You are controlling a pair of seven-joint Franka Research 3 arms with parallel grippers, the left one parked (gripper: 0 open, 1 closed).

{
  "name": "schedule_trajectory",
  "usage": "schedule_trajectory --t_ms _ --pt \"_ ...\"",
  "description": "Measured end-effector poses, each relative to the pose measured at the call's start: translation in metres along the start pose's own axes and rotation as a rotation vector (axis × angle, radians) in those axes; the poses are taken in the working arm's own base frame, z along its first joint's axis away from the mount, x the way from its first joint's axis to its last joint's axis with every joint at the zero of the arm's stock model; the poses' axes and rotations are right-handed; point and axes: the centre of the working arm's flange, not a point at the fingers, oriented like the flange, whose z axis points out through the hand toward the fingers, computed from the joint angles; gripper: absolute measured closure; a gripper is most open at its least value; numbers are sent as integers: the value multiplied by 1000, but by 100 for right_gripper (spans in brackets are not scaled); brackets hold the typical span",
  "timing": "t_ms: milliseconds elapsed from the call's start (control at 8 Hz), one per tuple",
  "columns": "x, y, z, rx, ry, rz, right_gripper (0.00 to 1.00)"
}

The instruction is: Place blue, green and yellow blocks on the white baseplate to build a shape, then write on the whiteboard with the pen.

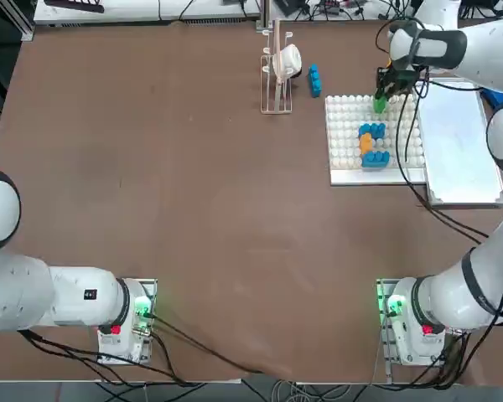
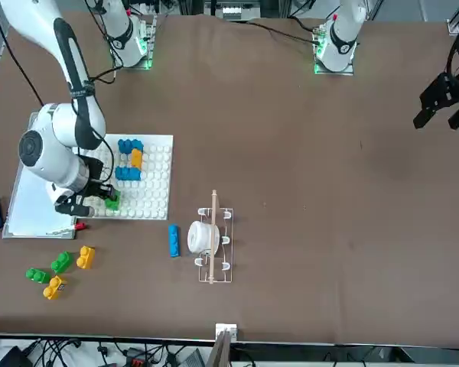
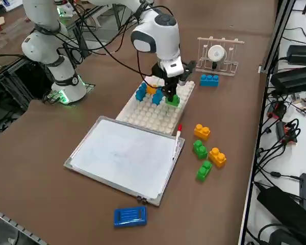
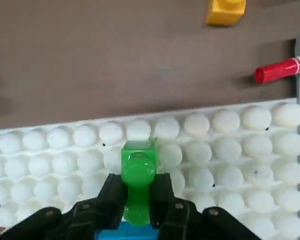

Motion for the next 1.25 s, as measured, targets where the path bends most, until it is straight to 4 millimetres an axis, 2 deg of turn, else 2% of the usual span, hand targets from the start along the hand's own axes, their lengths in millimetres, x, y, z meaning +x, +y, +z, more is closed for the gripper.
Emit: schedule_trajectory --t_ms 500,1250 --pt "-30 7 6 -1 -25 8 72" --pt "-35 4 8 -1 -10 -12 72"
